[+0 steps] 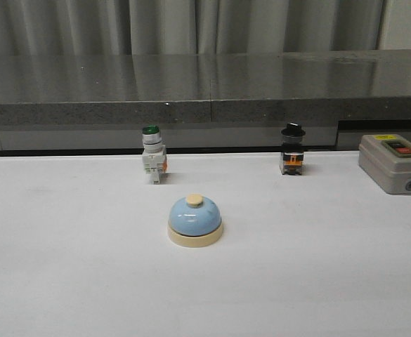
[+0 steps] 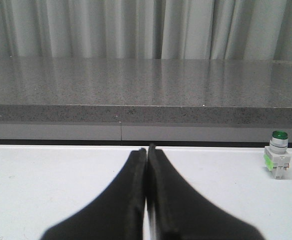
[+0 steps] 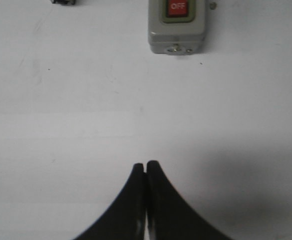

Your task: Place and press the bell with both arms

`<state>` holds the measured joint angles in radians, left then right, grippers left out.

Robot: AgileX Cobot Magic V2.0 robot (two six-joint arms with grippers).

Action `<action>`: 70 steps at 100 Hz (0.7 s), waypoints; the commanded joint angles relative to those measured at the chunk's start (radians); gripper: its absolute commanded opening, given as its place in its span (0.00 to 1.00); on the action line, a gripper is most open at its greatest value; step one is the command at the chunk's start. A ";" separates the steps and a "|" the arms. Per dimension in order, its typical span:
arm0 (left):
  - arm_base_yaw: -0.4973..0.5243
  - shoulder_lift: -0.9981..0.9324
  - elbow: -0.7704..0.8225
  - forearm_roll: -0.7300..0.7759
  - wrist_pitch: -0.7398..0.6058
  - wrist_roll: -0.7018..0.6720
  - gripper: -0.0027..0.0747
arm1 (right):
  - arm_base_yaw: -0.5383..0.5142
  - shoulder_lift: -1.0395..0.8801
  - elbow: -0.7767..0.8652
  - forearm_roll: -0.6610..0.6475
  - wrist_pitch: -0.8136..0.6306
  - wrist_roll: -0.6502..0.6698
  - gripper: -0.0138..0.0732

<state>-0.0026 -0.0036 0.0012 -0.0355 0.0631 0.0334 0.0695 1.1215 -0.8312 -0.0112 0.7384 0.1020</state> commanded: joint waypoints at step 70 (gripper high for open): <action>-0.008 -0.031 0.040 -0.007 -0.076 -0.006 0.01 | -0.019 -0.786 0.358 -0.009 -0.252 0.010 0.09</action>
<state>-0.0026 -0.0036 0.0012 -0.0355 0.0631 0.0334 0.0565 0.3983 -0.4952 -0.0112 0.6102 0.1115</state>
